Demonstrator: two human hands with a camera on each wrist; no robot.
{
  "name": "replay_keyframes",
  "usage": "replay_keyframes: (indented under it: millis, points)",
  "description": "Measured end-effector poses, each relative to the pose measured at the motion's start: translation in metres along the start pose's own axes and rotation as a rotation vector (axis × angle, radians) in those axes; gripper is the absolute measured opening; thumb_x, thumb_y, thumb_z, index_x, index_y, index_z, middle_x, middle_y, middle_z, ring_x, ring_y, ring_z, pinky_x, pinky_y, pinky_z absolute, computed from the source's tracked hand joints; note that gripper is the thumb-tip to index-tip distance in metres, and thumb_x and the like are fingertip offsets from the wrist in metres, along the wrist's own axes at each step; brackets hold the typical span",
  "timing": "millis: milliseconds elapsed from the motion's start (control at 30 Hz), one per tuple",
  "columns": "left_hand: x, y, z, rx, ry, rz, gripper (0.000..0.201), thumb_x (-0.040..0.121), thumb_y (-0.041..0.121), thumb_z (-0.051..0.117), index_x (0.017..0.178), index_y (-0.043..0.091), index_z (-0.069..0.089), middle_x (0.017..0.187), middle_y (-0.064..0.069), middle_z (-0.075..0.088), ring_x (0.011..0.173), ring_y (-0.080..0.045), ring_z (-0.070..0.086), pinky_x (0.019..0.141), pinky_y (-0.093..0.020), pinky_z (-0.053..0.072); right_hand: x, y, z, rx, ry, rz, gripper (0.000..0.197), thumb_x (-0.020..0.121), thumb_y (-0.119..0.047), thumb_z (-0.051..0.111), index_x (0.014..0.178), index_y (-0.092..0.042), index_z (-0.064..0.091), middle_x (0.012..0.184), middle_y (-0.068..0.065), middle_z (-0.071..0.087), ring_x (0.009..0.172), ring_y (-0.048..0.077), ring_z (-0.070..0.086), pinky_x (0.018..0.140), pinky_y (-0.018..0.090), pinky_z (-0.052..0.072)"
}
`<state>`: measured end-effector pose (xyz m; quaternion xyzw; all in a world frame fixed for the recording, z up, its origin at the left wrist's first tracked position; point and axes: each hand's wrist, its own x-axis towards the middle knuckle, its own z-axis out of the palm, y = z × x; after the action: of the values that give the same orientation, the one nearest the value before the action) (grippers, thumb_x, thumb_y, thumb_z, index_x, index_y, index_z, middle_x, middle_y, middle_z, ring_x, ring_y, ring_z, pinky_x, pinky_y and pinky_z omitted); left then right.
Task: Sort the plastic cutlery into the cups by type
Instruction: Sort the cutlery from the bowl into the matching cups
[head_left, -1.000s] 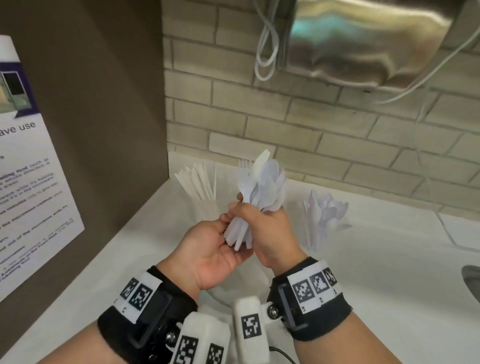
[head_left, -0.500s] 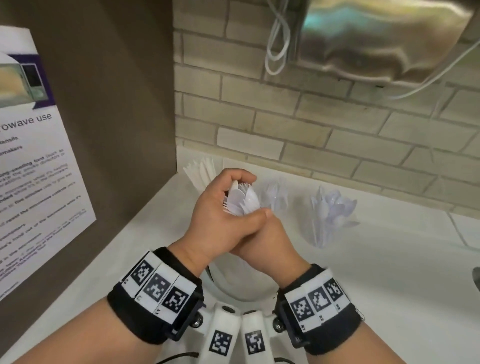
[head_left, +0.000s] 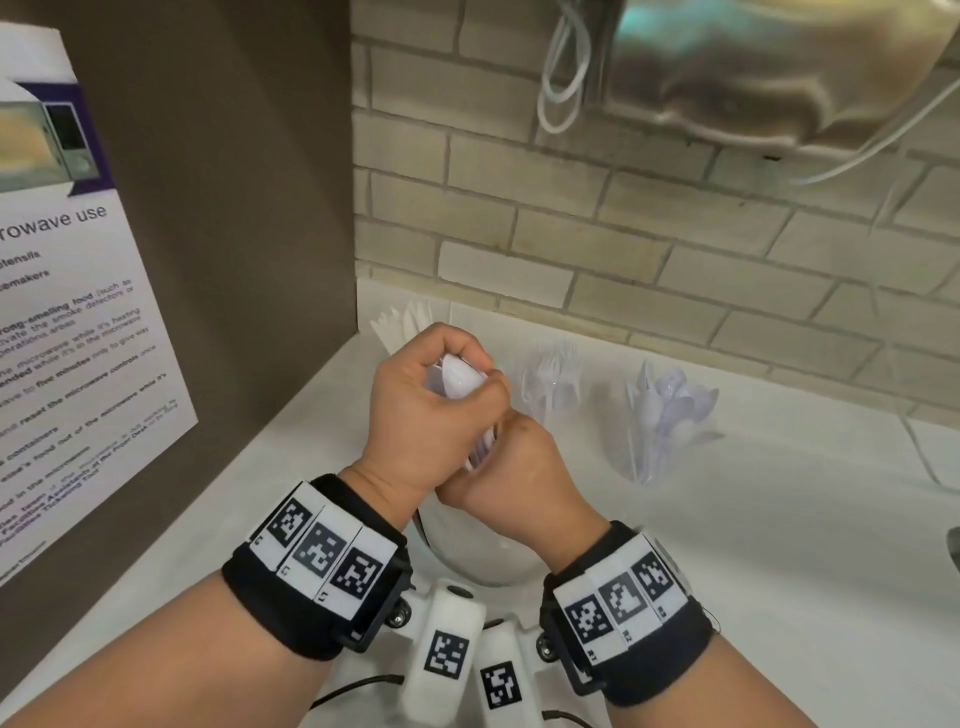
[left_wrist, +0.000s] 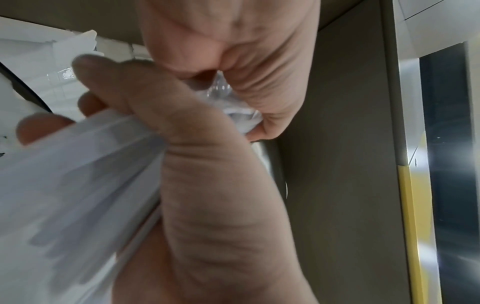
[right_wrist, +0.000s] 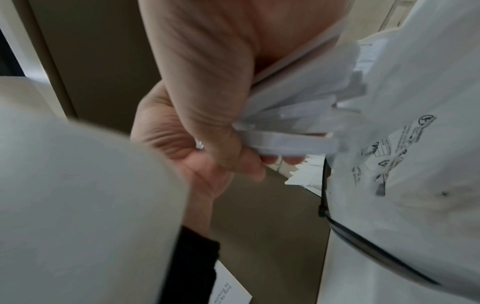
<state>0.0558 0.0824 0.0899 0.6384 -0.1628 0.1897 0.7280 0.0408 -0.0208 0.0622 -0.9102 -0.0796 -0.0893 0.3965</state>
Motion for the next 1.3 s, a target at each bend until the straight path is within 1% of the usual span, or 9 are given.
replay_keyframes:
  millis: [133,267,467,600,700,800,1000,1167,1300]
  points:
    - [0.004,-0.001,-0.003,-0.058,0.128,-0.008,0.017,0.068,0.002,0.070,0.071,0.015,0.060,0.066,0.004,0.059,0.059,-0.009,0.056,0.058,-0.022,0.048,-0.007,0.001,-0.005,0.106,-0.119,0.089,0.034,0.065,-0.011,0.074,0.066,-0.025,0.044,0.060,-0.008,0.046,0.047,0.006,0.043,0.047,0.019,0.036]
    - [0.000,-0.002,-0.002,-0.042,0.169,0.019,0.017,0.068,0.004,0.071,0.071,0.017,0.062,0.067,0.005,0.061,0.060,-0.010,0.057,0.058,-0.025,0.049,-0.013,0.001,-0.007,0.262,-0.240,0.207,0.019,0.073,-0.012,0.073,0.084,-0.015,0.057,0.073,0.007,0.063,0.063,0.029,0.068,0.054,0.037,0.055]
    - [0.000,0.003,-0.001,-0.085,0.160,-0.002,0.021,0.066,0.012,0.077,0.080,0.021,0.064,0.081,0.005,0.066,0.072,-0.009,0.064,0.069,-0.028,0.052,-0.015,0.005,-0.006,0.203,-0.139,0.199,0.033,0.076,-0.020,0.071,0.060,-0.017,0.043,0.053,-0.006,0.040,0.043,0.009,0.036,0.047,0.024,0.032]
    - [0.002,0.001,-0.014,-0.279,-0.182,-0.037,0.096,0.051,0.044,0.090,0.131,0.046,0.037,0.135,-0.006,0.048,0.124,-0.018,0.055,0.096,-0.039,0.051,-0.014,0.004,-0.011,0.525,-0.151,0.303,0.035,0.077,-0.011,0.065,0.056,-0.020,0.039,0.045,-0.008,0.035,0.039,0.012,0.028,0.042,0.024,0.023]
    - [0.004,-0.012,-0.023,-0.367,-0.271,-0.182,0.126,0.043,0.061,0.087,0.147,0.033,0.021,0.148,-0.007,0.036,0.136,-0.020,0.042,0.107,-0.040,0.042,-0.015,0.002,-0.018,0.786,-0.239,0.324,0.035,0.075,-0.011,0.061,0.056,-0.020,0.034,0.046,-0.004,0.026,0.040,0.012,0.018,0.041,0.018,0.016]
    - [0.000,-0.020,-0.030,-0.259,-0.559,-0.342,0.110,0.054,0.065,0.080,0.138,0.007,0.041,0.130,-0.019,0.056,0.121,-0.033,0.053,0.103,-0.045,0.040,-0.017,0.001,-0.020,0.845,-0.344,0.320,0.029,0.075,-0.010,0.059,0.056,-0.019,0.039,0.048,-0.001,0.024,0.039,0.010,0.019,0.040,0.015,0.016]
    - [-0.002,-0.008,-0.032,-0.174,-0.904,-0.407,0.049,0.065,0.053,0.079,0.105,0.024,0.071,0.136,-0.003,0.057,0.132,-0.021,0.047,0.102,-0.040,0.041,-0.030,0.001,-0.007,0.951,-0.640,0.298,0.023,0.070,-0.007,0.063,0.065,-0.017,0.044,0.043,-0.005,0.030,0.033,0.004,0.024,0.040,0.010,0.019]
    - [-0.006,-0.006,-0.025,-0.099,-0.796,-0.323,0.015,0.072,0.031,0.065,0.086,0.029,0.071,0.120,-0.026,0.060,0.129,-0.026,0.049,0.101,-0.022,0.042,-0.027,0.007,-0.003,0.921,-0.670,0.247,0.018,0.069,-0.013,0.069,0.060,-0.012,0.054,0.050,0.004,0.048,0.034,0.008,0.036,0.038,0.013,0.029]
    - [-0.002,-0.010,-0.025,-0.169,-0.434,-0.326,0.019,0.069,0.026,0.064,0.086,0.024,0.073,0.107,-0.003,0.072,0.117,-0.016,0.061,0.100,-0.028,0.043,-0.017,0.013,-0.024,0.510,-0.526,0.264,0.032,0.069,-0.029,0.080,0.094,-0.014,0.066,0.080,0.002,0.072,0.057,0.018,0.065,0.047,0.024,0.046]
